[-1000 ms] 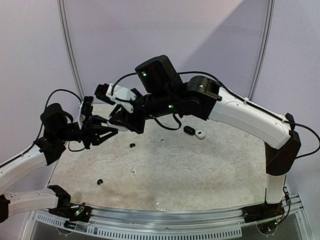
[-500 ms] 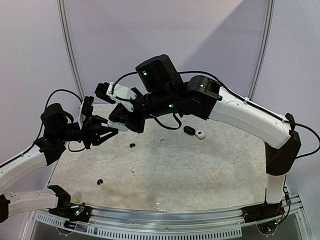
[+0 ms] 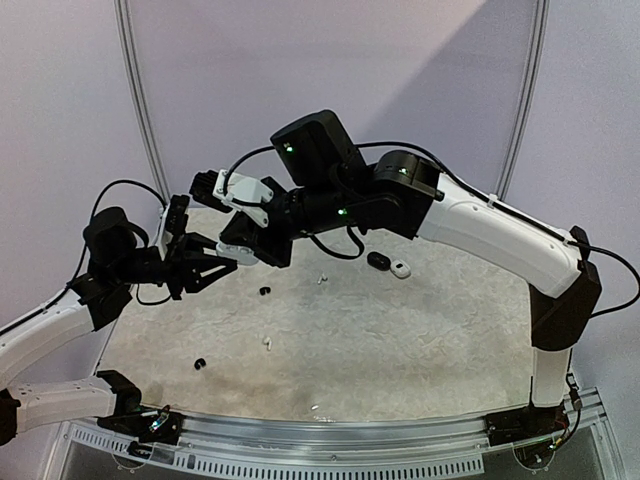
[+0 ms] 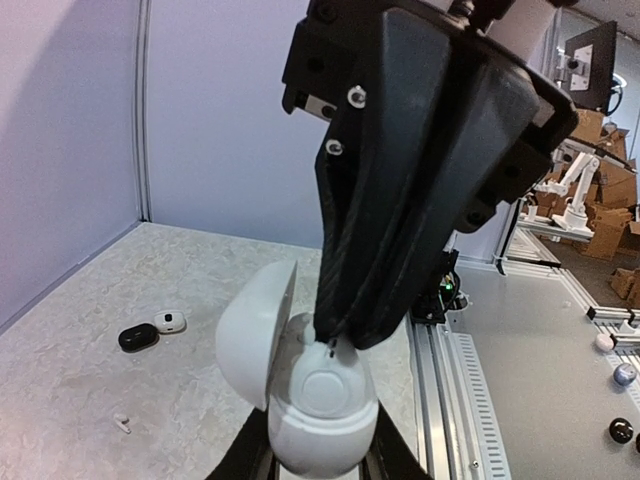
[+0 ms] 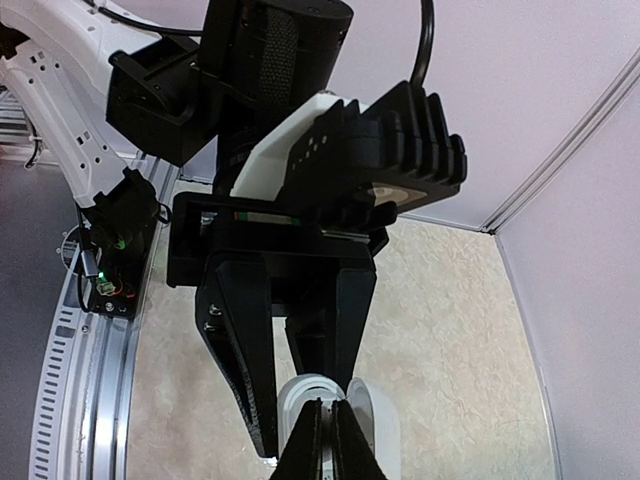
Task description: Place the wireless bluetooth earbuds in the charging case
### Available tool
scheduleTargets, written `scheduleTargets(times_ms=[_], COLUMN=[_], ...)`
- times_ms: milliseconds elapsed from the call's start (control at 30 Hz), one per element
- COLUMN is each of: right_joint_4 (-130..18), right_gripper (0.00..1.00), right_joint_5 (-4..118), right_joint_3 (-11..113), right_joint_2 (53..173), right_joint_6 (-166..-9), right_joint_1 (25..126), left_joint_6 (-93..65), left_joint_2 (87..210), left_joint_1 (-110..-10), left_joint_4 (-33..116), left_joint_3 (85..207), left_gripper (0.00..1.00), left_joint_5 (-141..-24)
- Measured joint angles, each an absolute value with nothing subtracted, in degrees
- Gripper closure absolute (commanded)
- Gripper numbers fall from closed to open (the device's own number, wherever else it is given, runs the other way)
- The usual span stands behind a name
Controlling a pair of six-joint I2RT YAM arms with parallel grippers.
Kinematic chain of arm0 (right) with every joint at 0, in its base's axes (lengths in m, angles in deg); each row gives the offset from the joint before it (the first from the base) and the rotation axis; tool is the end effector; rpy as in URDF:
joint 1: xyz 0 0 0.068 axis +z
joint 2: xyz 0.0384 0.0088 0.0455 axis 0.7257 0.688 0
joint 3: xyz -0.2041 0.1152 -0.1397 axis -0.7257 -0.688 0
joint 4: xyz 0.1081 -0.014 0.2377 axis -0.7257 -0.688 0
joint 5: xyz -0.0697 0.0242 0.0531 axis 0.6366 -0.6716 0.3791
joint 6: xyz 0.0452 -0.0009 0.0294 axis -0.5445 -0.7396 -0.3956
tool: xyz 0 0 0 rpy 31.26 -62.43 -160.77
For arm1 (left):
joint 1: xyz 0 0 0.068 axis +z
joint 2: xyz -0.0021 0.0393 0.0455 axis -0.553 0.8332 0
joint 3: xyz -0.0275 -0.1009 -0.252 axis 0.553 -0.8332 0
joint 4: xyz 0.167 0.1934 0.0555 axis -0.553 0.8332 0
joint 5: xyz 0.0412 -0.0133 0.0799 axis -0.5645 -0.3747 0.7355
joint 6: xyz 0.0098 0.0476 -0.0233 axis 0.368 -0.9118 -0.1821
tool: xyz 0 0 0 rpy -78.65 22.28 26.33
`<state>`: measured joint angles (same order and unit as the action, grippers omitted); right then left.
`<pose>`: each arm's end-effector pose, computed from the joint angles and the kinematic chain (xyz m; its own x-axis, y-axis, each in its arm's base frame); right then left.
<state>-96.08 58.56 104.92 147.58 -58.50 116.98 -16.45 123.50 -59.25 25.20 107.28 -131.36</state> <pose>0.1488 0.4304 0.4203 0.2295 -0.4805 -0.8464 -0.9531 0.0652 -0.2954 0.1659 -0.1129 0.3048 -0.1409 -0.0299 -0.9896 0.9817 0.1252 -0.1436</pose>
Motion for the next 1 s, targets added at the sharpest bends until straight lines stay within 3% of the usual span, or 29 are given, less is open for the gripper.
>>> scheduleTargets(times_ms=[467,1000], right_joint_4=[-98.2,-97.7], right_gripper=[0.96,0.9], right_joint_5=[58.1,58.1], right_joint_3=[105.9,105.6], right_joint_2=[148.7,148.9], right_joint_6=[-56.6,-58.0], right_joint_1=[117.0,116.7], left_joint_6=[-19.9,-20.1], left_joint_2=[123.8,124.0], left_joint_1=[-59.2,-59.3], left_joint_4=[28.1,28.6], left_joint_3=[107.3,107.3], left_gripper=[1.0,1.0], left_joint_5=[-131.9,-131.8])
